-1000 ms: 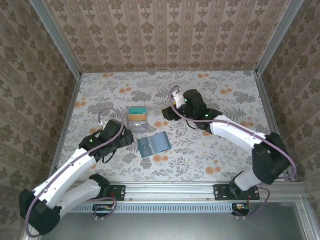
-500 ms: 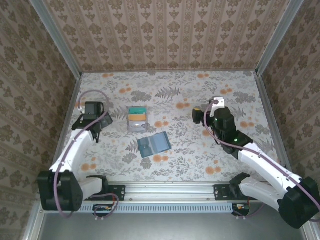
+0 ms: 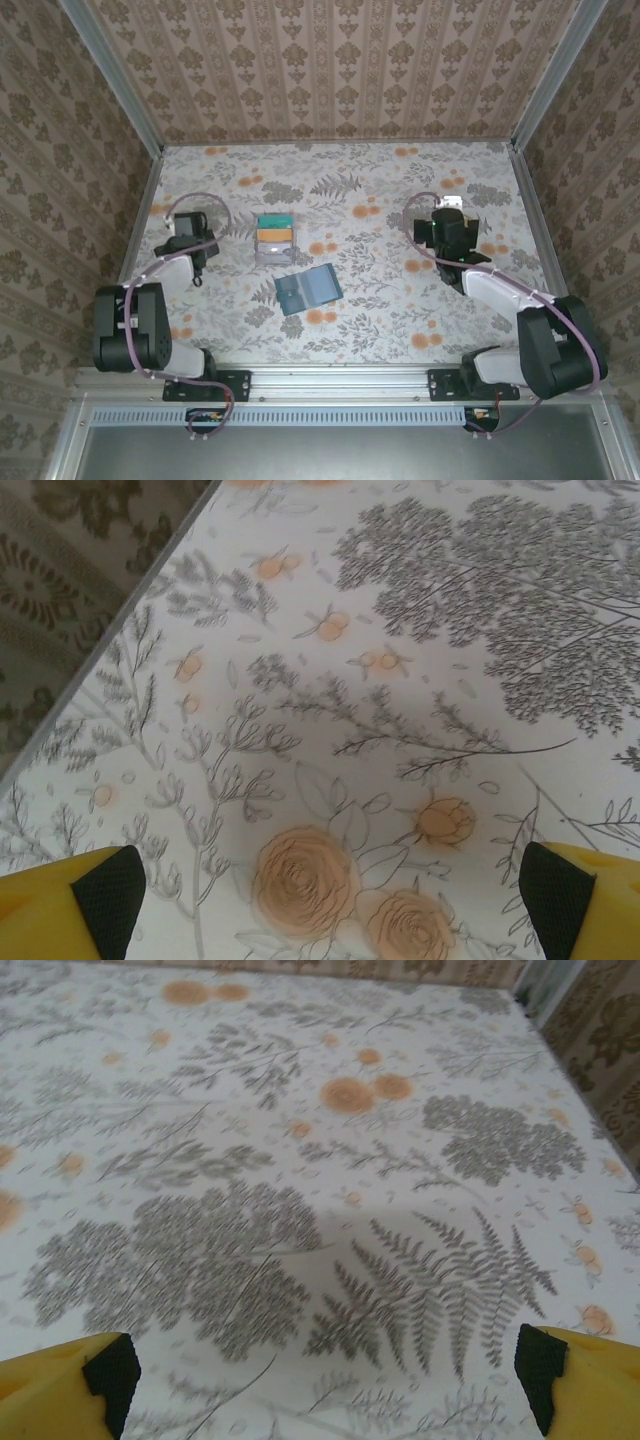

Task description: Take the credit cards out of the card holder

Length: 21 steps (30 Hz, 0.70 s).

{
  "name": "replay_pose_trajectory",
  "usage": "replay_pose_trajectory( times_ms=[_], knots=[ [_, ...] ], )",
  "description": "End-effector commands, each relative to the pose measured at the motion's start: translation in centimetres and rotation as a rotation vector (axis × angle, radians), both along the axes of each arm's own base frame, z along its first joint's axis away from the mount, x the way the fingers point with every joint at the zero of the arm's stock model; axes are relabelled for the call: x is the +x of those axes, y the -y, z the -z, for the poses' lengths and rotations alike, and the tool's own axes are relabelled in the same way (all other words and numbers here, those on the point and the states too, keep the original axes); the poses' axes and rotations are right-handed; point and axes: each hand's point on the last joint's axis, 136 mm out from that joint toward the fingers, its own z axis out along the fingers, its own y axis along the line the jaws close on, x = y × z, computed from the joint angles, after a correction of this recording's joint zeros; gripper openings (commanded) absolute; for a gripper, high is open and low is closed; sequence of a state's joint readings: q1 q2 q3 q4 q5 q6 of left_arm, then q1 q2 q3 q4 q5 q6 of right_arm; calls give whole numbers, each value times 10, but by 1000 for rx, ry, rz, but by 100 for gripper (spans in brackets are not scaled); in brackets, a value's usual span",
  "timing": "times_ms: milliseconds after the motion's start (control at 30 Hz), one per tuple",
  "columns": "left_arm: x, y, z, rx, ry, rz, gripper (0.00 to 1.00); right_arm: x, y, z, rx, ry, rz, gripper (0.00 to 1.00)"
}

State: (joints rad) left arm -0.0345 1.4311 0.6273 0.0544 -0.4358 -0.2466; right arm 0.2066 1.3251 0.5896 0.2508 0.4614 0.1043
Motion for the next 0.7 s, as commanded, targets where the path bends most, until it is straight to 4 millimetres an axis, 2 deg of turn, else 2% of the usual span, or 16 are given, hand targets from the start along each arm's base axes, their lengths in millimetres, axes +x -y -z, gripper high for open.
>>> replay_pose_trajectory(
  times_ms=[0, 33, 67, 233, 300, 367, 433, 533, 667],
  knots=[
    [27, 8, -38, 157, 178, 59, 100, 16, 17, -2, 42, 87, 34, 100],
    [28, 11, -40, 172, 210, 77, 100, 19, 18, 12, 38, 61, 17, 100],
    [28, 14, -42, 168, 233, 101, 100, 21, 19, 14, 27, 66, 12, 100],
    [31, 36, -54, 145, 375, 257, 100, 19, 16, 9, 19, 156, -40, 100],
    [30, 41, -50, 130, 427, 285, 100, 19, 20, 14, 40, 212, -43, 100],
    [30, 42, -46, 136, 468, 299, 100, 21, 21, 18, 78, 180, -60, 100],
    [34, 52, -37, 111, 433, 355, 100, 22, 20, 20, 84, 171, -72, 100],
    [39, 51, -27, 107, 409, 352, 100, 21, 13, 23, 97, 182, -120, 100],
    [41, 45, -27, 75, 404, 340, 100, 20, 12, 28, 99, 195, -134, 100]
  ],
)
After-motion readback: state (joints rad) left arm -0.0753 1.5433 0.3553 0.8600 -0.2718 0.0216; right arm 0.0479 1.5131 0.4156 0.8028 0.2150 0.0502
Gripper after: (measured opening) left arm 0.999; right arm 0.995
